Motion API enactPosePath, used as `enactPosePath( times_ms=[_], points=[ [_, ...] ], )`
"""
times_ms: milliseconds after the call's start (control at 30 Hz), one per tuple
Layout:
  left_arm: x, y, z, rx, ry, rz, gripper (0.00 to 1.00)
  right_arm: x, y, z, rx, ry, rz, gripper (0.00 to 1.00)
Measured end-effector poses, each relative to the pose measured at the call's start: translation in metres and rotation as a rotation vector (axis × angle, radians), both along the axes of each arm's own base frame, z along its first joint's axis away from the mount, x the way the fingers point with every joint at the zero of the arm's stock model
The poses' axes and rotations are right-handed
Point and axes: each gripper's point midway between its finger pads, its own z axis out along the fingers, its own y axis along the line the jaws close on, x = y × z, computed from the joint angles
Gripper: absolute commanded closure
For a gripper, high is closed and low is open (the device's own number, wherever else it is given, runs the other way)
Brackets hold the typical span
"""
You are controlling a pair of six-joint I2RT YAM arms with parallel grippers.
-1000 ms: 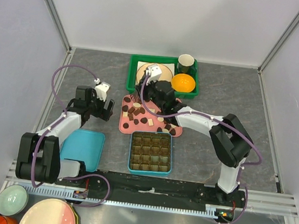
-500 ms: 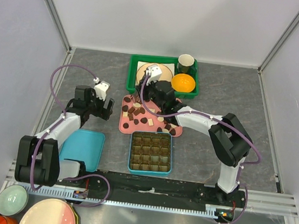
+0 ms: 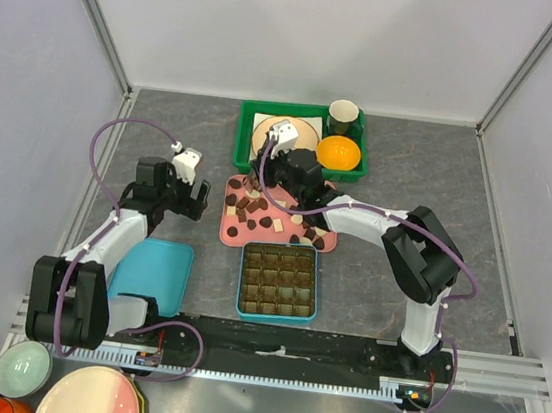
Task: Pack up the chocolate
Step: Pick up the fake chocolate from the plate.
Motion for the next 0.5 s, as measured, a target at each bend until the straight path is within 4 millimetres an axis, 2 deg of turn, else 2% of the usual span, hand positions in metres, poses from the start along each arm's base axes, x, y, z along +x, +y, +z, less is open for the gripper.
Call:
enactPosePath(
  times_ms=[267,500],
  points=[
    [-0.0004,0.0001,0.0002,0.000,0.000,0.000,0.01,-0.0017,0.0014,-0.0008,0.002,0.002,0.017,0.55],
    [-0.0011,-0.0005,-0.0002,-0.002,0.004,-0.002,0.01,-0.0060,0.0030,-0.0034,0.015,0.004,0.037,0.51]
  ],
)
